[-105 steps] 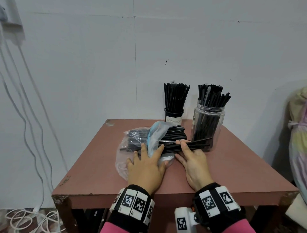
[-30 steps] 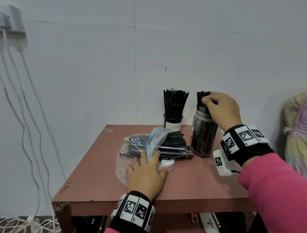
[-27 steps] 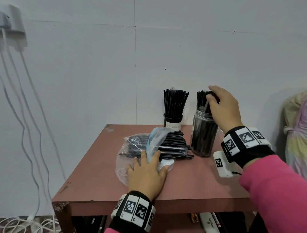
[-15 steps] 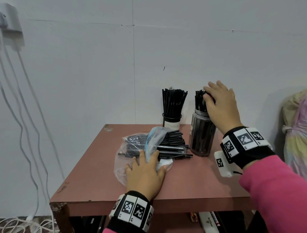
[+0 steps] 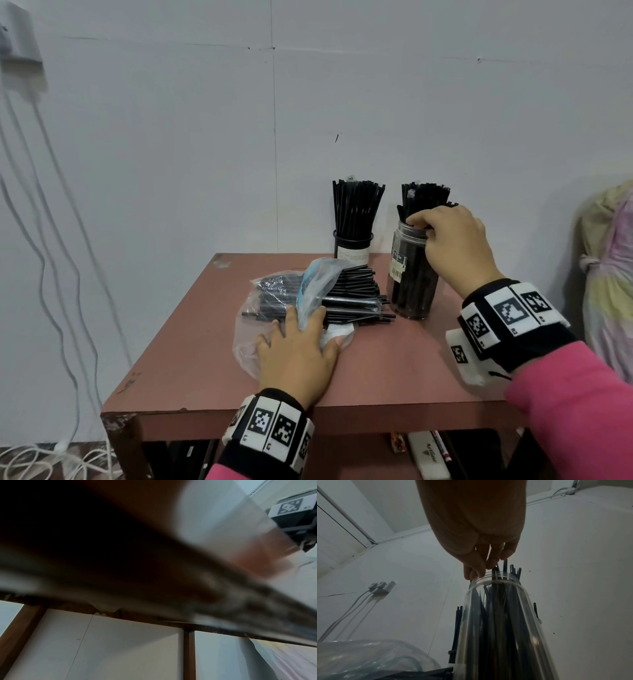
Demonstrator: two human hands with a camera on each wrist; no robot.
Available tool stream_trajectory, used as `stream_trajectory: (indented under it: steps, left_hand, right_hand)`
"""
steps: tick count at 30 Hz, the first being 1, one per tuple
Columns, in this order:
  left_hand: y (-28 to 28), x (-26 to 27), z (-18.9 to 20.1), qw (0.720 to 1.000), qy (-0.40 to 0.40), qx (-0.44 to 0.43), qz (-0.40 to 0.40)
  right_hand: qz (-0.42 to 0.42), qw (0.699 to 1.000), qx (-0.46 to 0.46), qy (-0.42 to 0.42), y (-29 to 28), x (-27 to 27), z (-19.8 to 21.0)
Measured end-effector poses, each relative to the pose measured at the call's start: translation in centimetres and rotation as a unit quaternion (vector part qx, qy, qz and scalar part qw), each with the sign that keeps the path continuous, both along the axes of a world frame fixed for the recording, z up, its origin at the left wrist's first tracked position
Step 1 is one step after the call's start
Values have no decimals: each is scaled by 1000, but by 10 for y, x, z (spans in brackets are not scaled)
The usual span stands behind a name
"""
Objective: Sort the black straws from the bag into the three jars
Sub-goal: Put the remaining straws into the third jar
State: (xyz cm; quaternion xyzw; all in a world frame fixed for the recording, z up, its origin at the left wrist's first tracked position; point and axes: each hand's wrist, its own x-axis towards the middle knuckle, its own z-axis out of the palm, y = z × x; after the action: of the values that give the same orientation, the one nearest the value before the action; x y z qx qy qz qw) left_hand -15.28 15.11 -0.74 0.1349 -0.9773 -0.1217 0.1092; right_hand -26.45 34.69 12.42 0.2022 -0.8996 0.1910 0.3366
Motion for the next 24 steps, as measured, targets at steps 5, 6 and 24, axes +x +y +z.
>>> stream_trajectory:
  steps: [5, 6, 24]
  left_hand:
    - [0, 0, -1, 1000, -3, 0, -2]
    - [0, 0, 0, 1000, -3, 0, -2]
    - [0, 1, 1, 1000, -1, 8, -6]
  right_hand:
    - [84, 984, -158, 9, -8, 29, -16]
    - [100, 973, -207, -14, -12, 40, -20]
    - [114, 626, -636, -436, -60, 45, -111]
